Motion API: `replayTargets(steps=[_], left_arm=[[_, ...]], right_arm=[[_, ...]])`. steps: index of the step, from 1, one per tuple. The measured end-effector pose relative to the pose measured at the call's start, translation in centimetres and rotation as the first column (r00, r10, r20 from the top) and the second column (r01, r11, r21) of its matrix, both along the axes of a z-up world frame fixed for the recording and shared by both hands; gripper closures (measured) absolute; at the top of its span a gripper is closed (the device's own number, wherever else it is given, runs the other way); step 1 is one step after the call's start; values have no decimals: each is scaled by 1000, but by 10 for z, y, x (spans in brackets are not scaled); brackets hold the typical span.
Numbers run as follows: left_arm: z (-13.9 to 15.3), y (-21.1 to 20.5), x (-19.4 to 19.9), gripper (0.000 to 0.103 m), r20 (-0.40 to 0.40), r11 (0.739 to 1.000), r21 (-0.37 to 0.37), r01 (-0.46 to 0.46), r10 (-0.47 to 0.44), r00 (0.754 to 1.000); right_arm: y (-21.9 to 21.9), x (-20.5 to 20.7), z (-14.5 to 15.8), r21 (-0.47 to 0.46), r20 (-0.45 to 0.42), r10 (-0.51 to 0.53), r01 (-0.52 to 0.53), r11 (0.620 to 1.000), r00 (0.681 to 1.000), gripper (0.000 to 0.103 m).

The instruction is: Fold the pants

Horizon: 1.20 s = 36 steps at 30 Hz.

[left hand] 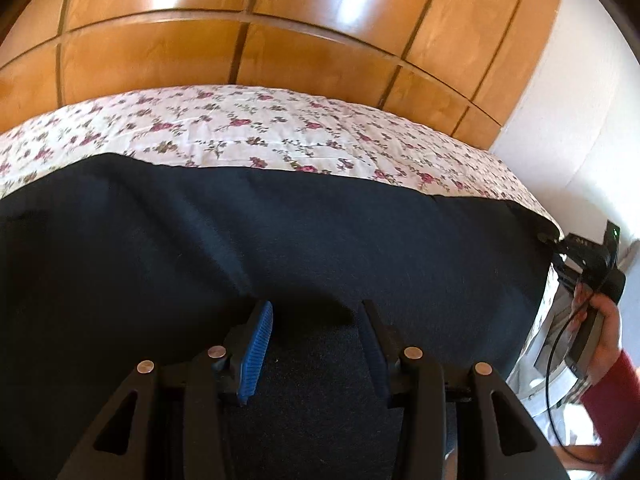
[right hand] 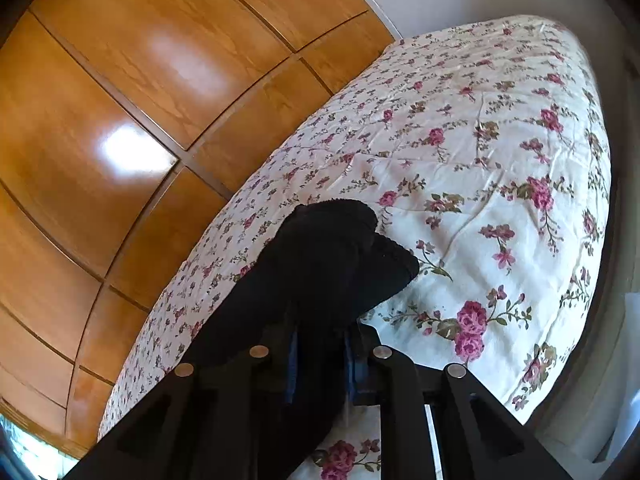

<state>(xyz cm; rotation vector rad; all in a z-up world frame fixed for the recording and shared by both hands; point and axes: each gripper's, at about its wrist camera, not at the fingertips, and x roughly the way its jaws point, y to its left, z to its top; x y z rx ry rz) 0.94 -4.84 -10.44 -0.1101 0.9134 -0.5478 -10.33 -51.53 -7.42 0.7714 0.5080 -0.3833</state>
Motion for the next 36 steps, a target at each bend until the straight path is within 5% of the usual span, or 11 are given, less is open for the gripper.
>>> replayTargets(steps=[11,26,36], left_arm=[[6,45,8,58,6,973,93,-211,211,977],[2,69,2,58,0,971,46,-233,233,972],[1,115,-4,58,10,925,25,-379,379,925]], right_arm=[[31,5,35,-89,-10,34,-34,995,999,85],[120,27,92,-218,70,181,-162,962,981,85],[169,29,120,-274,106,299,-261,926,948,85]])
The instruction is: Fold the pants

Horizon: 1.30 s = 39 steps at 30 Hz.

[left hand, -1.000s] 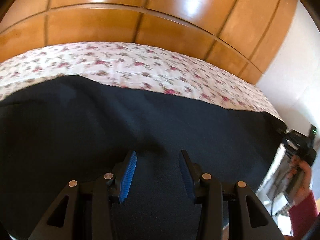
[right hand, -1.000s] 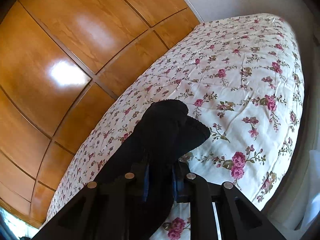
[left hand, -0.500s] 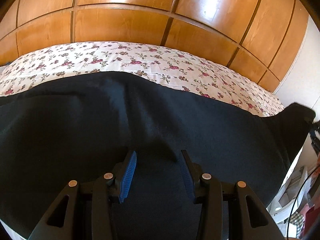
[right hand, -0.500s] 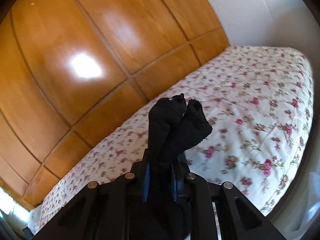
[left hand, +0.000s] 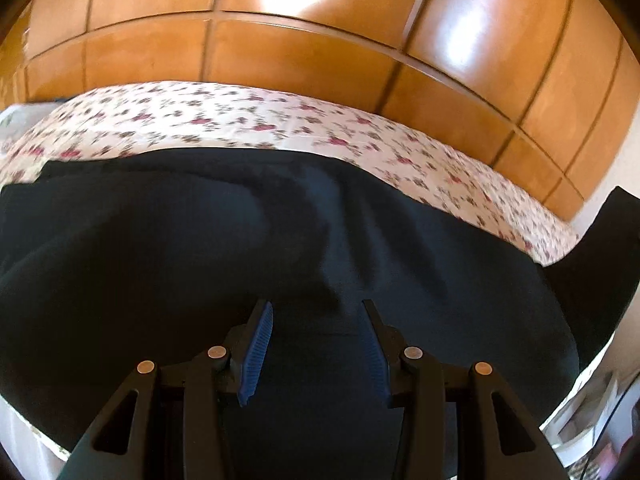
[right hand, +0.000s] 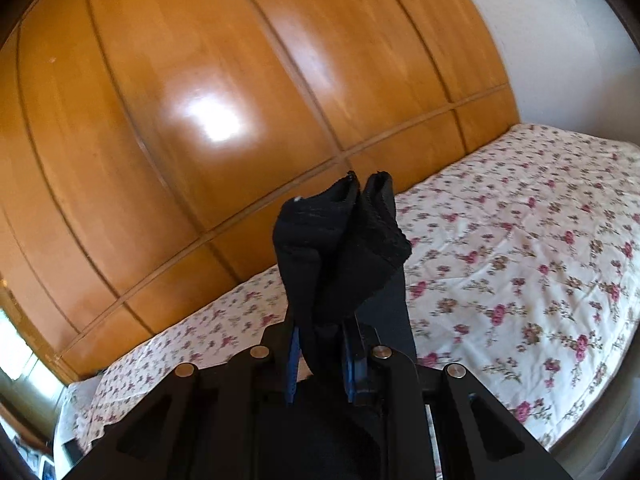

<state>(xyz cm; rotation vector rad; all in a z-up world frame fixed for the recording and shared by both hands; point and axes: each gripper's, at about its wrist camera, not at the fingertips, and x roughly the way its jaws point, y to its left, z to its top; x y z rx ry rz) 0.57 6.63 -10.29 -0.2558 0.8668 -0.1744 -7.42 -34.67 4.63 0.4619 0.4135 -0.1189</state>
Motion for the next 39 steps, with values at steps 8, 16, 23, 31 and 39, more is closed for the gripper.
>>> replayTargets(steps=[8,16,23,31,39], left_arm=[[0,19,-5,58,6,998,-44,-50,50,999],[0,31,-6,59,-2,992,-119,-53,53,999],[2,40,-8,59,4,981,-184,-68,70,998],[2,39,-9,59,28,946,-323,1,9,1000],[1,24,-8,46,35,861,-502,86,-79,996]], right_arm=[[65,9,10,-43,26,193,-191,981,981,85],[140,19,-14,-143,-47,413,-415,898,909,85],[195,34,-62,-182,-184,550,-578,796,815,85],[227,36,-122,-199,-342,609,-689,697,715,79],[198,6,-119,-161,-292,684,-739,654,669,57]])
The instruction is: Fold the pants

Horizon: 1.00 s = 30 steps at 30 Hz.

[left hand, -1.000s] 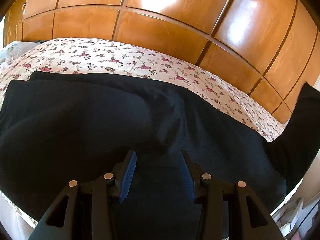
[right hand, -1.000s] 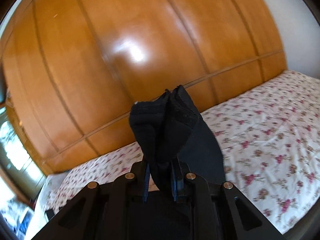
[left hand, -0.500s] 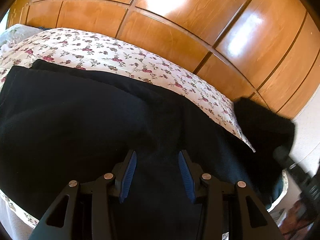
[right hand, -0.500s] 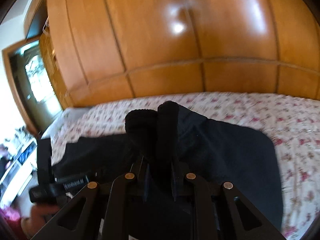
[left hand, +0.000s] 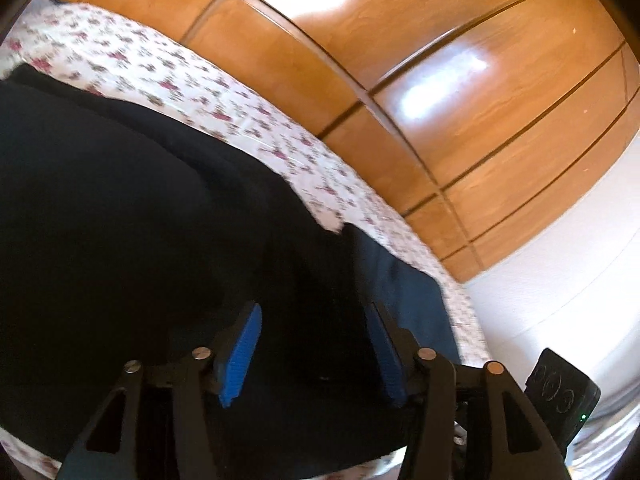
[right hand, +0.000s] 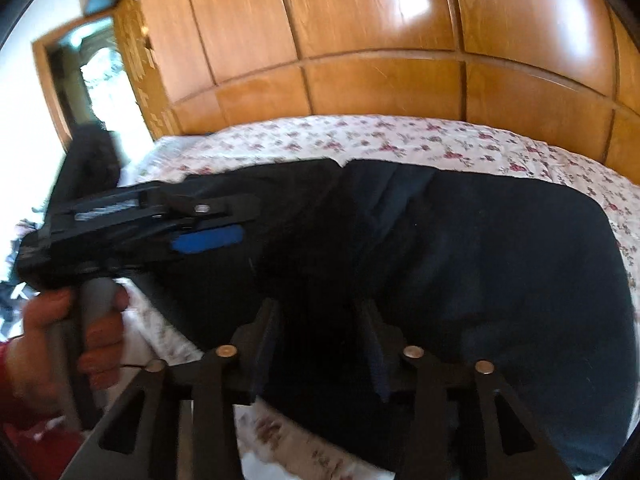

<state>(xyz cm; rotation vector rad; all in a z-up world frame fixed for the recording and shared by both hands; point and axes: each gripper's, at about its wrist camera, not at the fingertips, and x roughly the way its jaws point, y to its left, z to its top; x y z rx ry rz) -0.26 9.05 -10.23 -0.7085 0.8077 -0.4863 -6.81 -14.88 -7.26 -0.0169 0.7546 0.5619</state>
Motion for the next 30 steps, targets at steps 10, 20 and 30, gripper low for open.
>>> replayTargets(steps=[10,20,30], left_arm=[[-6,-37,21,39,-65,995,-75,64,-69,996],[-8,-44,11,90,-39,998,16,57,-57,998],[-11,-43,-7,89,-29,994,107,18,-15,999]], right_arm=[[-142,-27,33,22,111,-460,460,888,881,41],[-170,2,10,105,-1,-564,561,821,825,74],[-135,4,-4,38,99,-455,453,891,885,80]])
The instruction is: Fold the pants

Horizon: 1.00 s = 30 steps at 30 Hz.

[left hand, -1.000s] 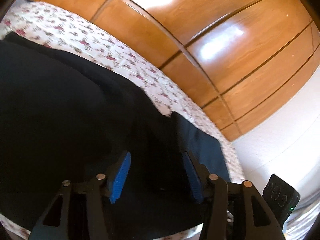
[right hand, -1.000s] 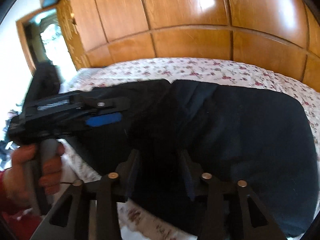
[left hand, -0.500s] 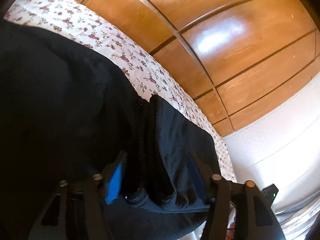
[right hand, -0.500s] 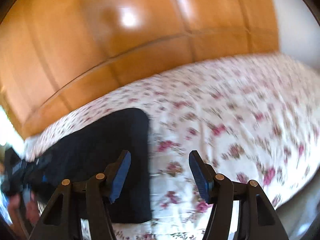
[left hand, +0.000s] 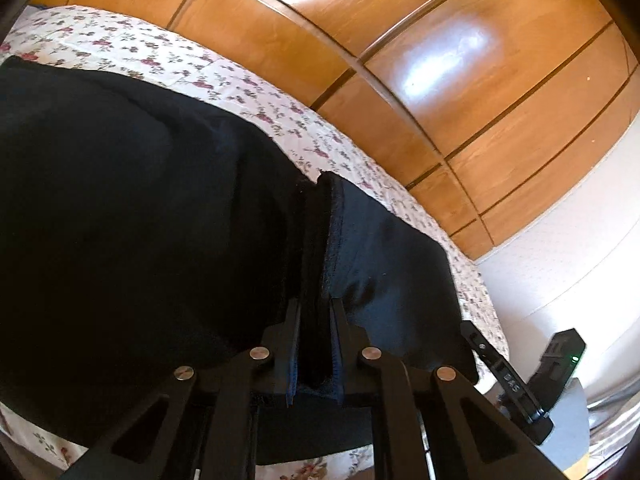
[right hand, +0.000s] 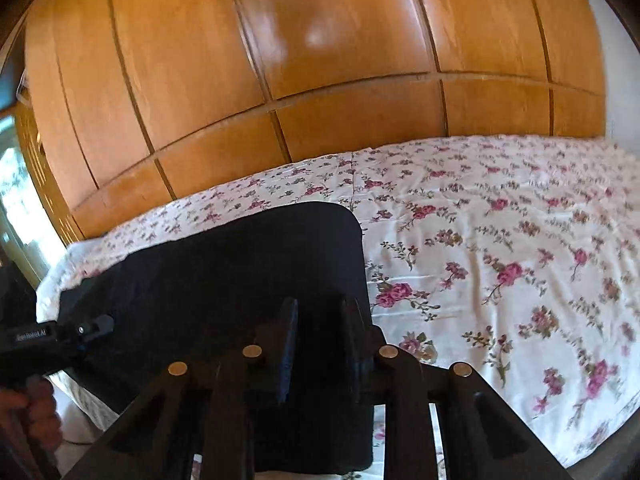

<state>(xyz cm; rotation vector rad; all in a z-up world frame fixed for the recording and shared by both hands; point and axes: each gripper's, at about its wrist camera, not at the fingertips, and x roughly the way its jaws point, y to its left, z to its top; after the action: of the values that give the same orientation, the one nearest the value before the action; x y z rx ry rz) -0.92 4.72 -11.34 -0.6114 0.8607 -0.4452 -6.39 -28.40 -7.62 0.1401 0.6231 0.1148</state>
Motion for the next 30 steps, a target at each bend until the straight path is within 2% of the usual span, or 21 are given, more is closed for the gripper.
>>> replayTargets(steps=[3,4,6,9,12,14,15,17,19,22,23,26,29,30], left_arm=[[0,-1,1,80,0,999,37,-10,10,1000],[1,2,1,79,-5,1000,29,-9,9,1000],[5,10,-2,71,-10,999,24,-25,26,1000],[13,40,-16,69,18,990,22,-139,138,990],[20,83,-26,64,15,958,36,-284,284,959],[22,116,-37,55,7,925,41,-379,379,926],[21,134,-44,52,4,901,33,-432,433,902],[17,162,-57,51,-13,849,18,-528,528,849],[10,190,-70,51,-77,773,-8,-635,633,771],[-2,208,-76,50,-166,726,-80,-683,666,727],[-5,209,-76,47,-197,719,-94,-689,665,721],[-13,204,-69,45,-245,730,-115,-674,637,731],[-13,197,-65,43,-238,762,-91,-641,608,757],[-14,194,-65,39,-227,772,-79,-631,602,765]], right_arm=[[2,-3,-2,-10,5,-30,30,1000,1000,80],[4,-6,-3,-14,8,-47,47,999,999,80],[8,-8,-4,-34,14,-71,71,997,997,80],[18,-8,-5,-108,31,-84,87,990,996,77],[24,-10,-3,-161,37,-88,93,983,995,73],[26,-17,4,-176,83,-105,118,977,991,73],[27,-22,9,-156,115,-97,114,981,989,73],[30,-23,12,-130,118,-78,93,987,990,72],[34,-19,8,-119,77,-50,59,991,996,72],[40,-17,2,-110,36,-40,43,993,999,68],[42,-18,3,-117,37,-30,34,993,999,67],[43,-21,8,-108,40,-3,7,994,999,65],[46,-23,10,-95,31,40,-37,995,999,65],[48,-23,9,-103,24,49,-46,994,999,65]])
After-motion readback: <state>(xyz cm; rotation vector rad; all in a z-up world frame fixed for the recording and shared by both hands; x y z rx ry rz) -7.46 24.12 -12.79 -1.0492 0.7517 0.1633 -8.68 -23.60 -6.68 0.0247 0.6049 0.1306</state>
